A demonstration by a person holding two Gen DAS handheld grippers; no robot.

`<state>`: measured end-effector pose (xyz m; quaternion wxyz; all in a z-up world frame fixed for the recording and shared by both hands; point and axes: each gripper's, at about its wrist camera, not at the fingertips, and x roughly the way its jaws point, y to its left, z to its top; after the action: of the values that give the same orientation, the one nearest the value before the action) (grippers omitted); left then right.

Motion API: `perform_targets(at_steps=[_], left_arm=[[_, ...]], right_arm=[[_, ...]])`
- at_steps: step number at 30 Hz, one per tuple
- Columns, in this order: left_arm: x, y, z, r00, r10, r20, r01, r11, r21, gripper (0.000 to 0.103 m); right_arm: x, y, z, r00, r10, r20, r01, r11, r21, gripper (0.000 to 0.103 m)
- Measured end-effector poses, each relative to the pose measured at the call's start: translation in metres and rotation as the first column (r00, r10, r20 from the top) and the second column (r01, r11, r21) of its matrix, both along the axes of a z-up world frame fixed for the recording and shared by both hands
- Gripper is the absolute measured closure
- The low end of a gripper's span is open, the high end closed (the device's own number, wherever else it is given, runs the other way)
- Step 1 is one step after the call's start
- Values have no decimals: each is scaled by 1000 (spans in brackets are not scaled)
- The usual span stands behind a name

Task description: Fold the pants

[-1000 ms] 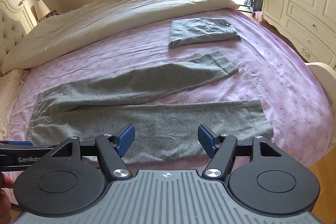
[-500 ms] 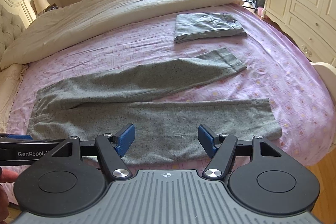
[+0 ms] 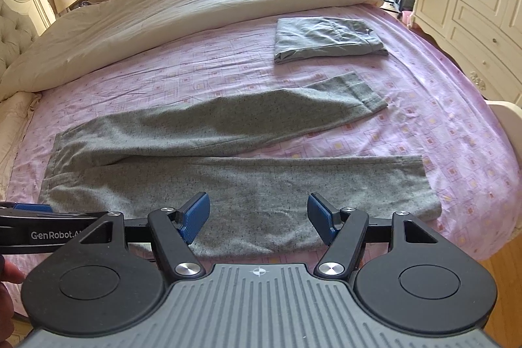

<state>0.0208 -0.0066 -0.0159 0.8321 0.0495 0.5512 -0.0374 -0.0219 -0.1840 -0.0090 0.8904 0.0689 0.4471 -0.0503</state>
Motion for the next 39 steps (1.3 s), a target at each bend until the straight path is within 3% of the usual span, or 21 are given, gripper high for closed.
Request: perform_targets(at_steps=[12, 22, 39], left_arm=[[1, 2, -5, 1000, -1, -17, 1, 1000, -1, 23], [3, 5, -9, 1000, -1, -21, 1, 1000, 4, 23], [16, 5, -20, 998, -34, -49, 35, 999, 17, 23]], right_arm=[[-4, 12, 1, 997, 62, 50, -59, 996, -63, 38], [5, 14, -10, 998, 43, -51, -46, 998, -52, 38], [15, 18, -26, 989, 14, -148, -19, 999, -36, 38]])
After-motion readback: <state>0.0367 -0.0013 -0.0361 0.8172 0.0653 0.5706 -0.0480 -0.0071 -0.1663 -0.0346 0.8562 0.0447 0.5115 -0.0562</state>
